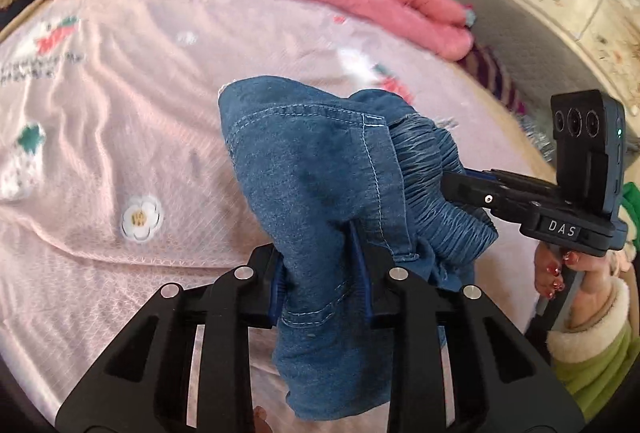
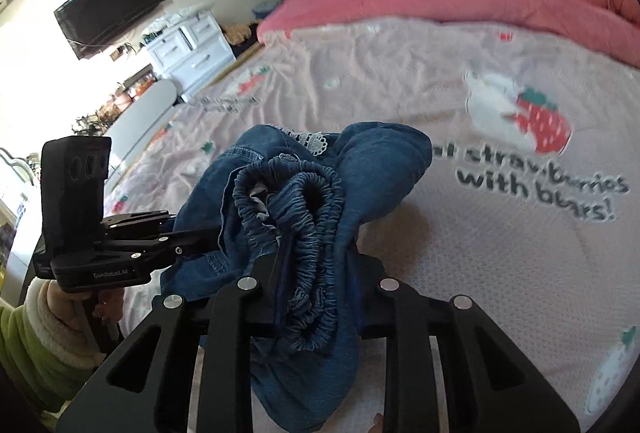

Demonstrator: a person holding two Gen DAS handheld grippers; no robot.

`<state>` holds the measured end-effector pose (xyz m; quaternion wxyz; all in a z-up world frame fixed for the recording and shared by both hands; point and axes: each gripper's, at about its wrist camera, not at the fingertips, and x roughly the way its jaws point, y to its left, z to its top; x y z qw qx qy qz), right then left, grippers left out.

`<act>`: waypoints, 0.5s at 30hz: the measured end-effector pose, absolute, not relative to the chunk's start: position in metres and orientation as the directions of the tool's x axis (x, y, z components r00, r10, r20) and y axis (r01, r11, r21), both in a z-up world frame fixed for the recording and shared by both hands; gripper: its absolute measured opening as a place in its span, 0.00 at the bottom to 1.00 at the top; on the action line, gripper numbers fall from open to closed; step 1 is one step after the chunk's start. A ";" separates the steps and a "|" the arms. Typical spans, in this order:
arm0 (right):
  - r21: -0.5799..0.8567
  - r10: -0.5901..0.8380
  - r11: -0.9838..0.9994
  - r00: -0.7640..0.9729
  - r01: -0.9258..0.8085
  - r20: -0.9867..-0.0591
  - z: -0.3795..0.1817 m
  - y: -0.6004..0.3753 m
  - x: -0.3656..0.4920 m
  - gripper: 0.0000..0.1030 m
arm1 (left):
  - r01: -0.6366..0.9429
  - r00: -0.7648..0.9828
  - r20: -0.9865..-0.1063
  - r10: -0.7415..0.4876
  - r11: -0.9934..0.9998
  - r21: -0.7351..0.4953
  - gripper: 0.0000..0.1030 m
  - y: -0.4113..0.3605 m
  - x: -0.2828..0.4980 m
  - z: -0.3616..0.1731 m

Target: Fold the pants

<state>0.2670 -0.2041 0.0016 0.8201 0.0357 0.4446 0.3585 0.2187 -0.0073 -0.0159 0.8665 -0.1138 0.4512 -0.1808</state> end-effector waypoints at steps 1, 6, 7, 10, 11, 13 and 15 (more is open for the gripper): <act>0.373 0.604 0.750 0.335 -0.546 -0.723 -0.009 -0.202 0.271 0.22 | 0.209 0.519 -0.754 -0.403 0.915 -0.346 0.19 -0.008 0.220 -0.021; 0.379 0.578 0.778 0.332 -0.501 -0.746 -0.031 -0.208 0.272 0.28 | 0.186 0.525 -0.789 -0.318 0.948 -0.258 0.33 -0.013 0.219 -0.037; 0.370 0.565 0.788 0.340 -0.491 -0.752 -0.031 -0.210 0.271 0.33 | 0.183 0.533 -0.789 -0.305 0.952 -0.244 0.34 -0.013 0.217 -0.038; 0.334 0.542 0.803 0.373 -0.494 -0.753 -0.022 -0.212 0.264 0.40 | 0.176 0.565 -0.780 -0.267 0.963 -0.202 0.41 -0.013 0.210 -0.035; 0.327 0.541 0.804 0.383 -0.497 -0.749 -0.018 -0.213 0.261 0.41 | 0.174 0.578 -0.775 -0.256 0.966 -0.189 0.41 -0.012 0.204 -0.031; 0.304 0.536 0.809 0.417 -0.504 -0.734 -0.006 -0.215 0.251 0.41 | 0.178 0.609 -0.759 -0.233 0.972 -0.155 0.43 -0.014 0.192 -0.020; 0.292 0.534 0.813 0.446 -0.503 -0.718 0.004 -0.218 0.244 0.44 | 0.178 0.623 -0.750 -0.221 0.974 -0.138 0.49 -0.017 0.184 -0.012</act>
